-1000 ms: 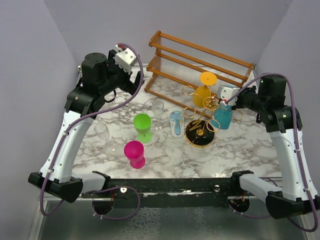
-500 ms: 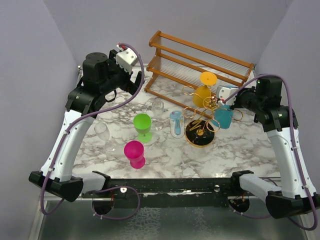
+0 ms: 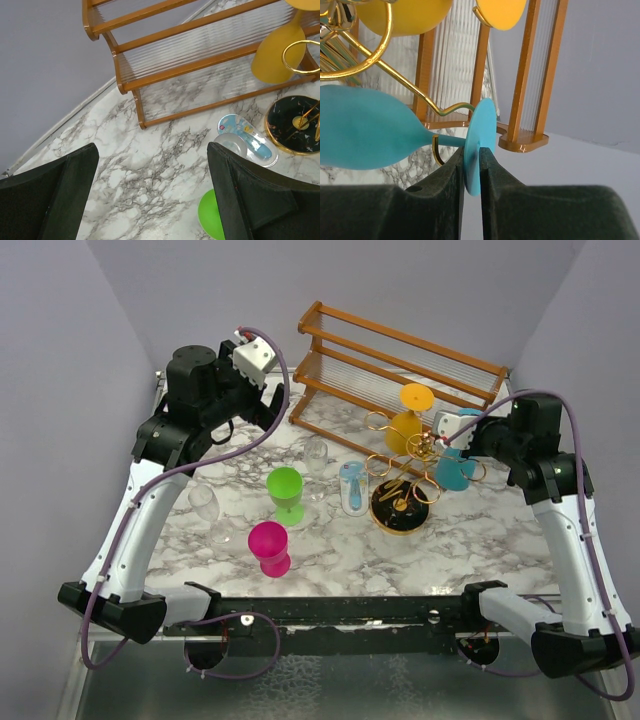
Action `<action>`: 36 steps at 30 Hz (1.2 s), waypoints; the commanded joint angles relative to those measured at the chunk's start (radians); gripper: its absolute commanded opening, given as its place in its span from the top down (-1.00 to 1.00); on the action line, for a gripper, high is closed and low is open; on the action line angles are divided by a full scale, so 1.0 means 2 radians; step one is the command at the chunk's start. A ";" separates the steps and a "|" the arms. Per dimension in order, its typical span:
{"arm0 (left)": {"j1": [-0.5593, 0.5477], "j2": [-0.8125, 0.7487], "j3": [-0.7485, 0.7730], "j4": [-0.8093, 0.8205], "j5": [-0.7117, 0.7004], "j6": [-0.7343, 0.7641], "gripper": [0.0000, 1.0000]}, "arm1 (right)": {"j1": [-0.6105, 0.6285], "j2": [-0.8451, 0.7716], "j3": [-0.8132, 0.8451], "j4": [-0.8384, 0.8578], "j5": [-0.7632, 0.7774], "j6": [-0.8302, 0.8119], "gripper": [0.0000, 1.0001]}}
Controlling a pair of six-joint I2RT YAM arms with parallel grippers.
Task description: Place the wine glass upside down on the wine glass rack
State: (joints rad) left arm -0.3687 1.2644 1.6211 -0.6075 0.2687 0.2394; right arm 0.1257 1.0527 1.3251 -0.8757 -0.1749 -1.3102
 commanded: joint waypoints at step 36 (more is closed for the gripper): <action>-0.001 0.022 -0.103 0.061 0.010 0.022 -0.85 | 0.004 -0.032 -0.072 0.085 0.227 0.032 -0.42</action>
State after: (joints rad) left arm -0.3687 1.2819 1.4387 -0.5243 0.2684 0.2871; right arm 0.1303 1.0023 1.2217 -0.8104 0.1055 -1.2449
